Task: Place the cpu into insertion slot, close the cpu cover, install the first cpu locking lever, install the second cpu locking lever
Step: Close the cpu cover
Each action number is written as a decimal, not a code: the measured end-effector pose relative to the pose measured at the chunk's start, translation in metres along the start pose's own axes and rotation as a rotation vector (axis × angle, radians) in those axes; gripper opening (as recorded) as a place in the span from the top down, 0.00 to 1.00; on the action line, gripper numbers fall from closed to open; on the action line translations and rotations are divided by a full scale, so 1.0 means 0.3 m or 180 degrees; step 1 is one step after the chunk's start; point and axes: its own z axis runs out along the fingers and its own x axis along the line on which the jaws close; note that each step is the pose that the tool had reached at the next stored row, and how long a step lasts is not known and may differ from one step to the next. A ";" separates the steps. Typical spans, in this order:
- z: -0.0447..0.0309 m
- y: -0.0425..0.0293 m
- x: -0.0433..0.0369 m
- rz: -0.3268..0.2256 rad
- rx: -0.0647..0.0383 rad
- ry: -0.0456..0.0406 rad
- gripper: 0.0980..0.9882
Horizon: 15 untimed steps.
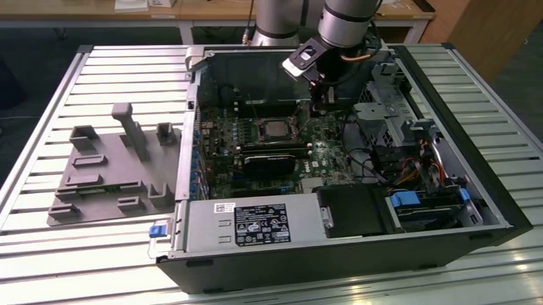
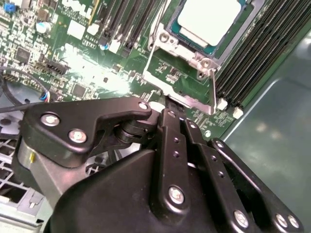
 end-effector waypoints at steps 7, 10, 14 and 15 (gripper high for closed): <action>0.007 -0.089 -0.002 0.0000 -0.0003 0.0000 1.00; 0.009 -0.114 -0.003 0.0000 -0.0005 0.0000 1.00; 0.010 -0.133 -0.003 0.0000 -0.0008 0.0000 1.00; 0.011 -0.135 -0.003 0.0000 -0.0010 0.0000 1.00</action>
